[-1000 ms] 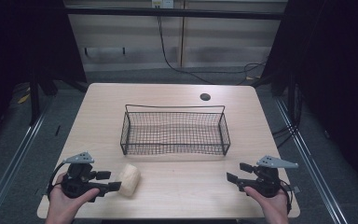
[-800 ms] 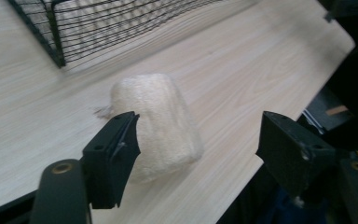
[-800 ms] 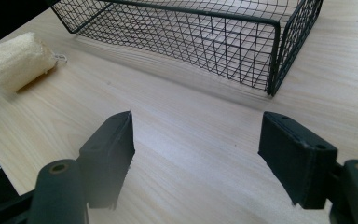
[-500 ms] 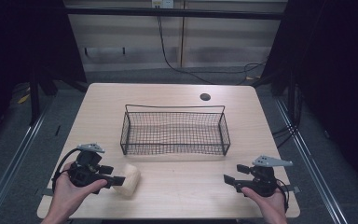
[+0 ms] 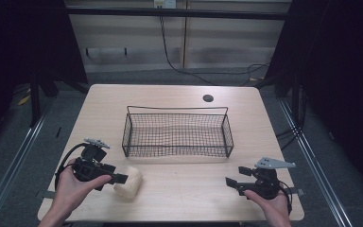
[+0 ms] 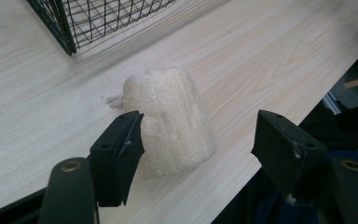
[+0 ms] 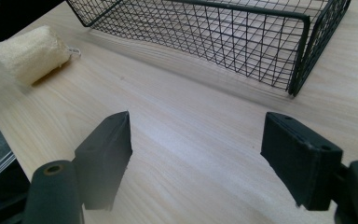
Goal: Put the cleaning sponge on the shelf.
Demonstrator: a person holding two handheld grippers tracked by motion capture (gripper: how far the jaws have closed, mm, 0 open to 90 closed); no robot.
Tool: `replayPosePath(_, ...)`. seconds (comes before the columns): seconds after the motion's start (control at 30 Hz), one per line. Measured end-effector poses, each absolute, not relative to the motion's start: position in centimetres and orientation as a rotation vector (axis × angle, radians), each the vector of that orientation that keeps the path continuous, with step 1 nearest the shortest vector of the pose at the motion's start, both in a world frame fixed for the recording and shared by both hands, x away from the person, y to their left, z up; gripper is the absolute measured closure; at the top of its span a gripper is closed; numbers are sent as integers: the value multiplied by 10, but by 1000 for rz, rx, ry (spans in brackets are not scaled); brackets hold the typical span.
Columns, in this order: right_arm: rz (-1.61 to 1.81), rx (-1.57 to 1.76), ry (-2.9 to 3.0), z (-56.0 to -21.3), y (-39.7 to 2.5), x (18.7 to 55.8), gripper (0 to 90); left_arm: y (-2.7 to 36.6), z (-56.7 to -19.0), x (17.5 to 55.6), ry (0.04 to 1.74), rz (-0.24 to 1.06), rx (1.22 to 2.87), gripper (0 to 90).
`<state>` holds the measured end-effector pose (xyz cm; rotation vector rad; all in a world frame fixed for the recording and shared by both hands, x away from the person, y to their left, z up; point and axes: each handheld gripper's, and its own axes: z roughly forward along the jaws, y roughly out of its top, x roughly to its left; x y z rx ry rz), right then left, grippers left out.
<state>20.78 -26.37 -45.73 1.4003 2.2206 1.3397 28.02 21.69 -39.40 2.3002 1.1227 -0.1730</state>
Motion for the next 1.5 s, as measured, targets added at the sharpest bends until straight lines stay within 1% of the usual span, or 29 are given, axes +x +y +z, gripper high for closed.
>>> replayPosePath(0.13,1342,1388,2237,-458,-263,208,231,212,-397,286,1165,-203,2317,324)
replayPosePath(0.2,1339,1391,2239,-458,-262,208,230,209,-396,288,1182,-193,2338,341)
replayPosePath(0.23,1340,1393,2243,-458,-262,209,223,207,-395,290,1203,-154,2362,346)
replayPosePath(0.37,1342,1400,2248,-459,-262,210,215,199,-395,294,1229,-111,2423,313)
replayPosePath(0.5,1331,1405,2255,-459,-261,211,212,192,-399,300,1249,-141,2444,295)
replayPosePath(0.73,1327,1415,2249,-460,-262,211,209,189,-403,307,1309,-151,2476,273)
replayPosePath(0.9,1326,1434,2243,-460,-263,211,203,187,-407,311,1309,-192,2491,238)
replayPosePath(0.93,1324,1435,2244,-460,-262,211,203,187,-411,312,1288,-225,2480,216)
replayPosePath(0.97,1323,1436,2245,-460,-262,211,203,187,-411,312,1288,-225,2480,179)
replayPosePath(1.0,1323,1436,2245,-460,-262,211,203,187,-413,314,1280,-243,2470,169)
replayPosePath(1.23,1323,1428,2246,-460,-262,211,204,185,-422,318,1314,-259,2487,186)
replayPosePath(1.3,1320,1430,2247,-460,-262,211,205,180,-425,318,1316,-246,2527,201)
replayPosePath(1.37,1318,1431,2248,-460,-261,211,204,180,-427,319,1337,-259,2498,211)
replayPosePath(1.47,1301,1427,2253,-460,-261,211,206,179,-431,320,1343,-253,2515,220)
replayPosePath(1.5,1299,1424,2259,-460,-260,211,206,177,-434,320,1354,-261,2518,198)
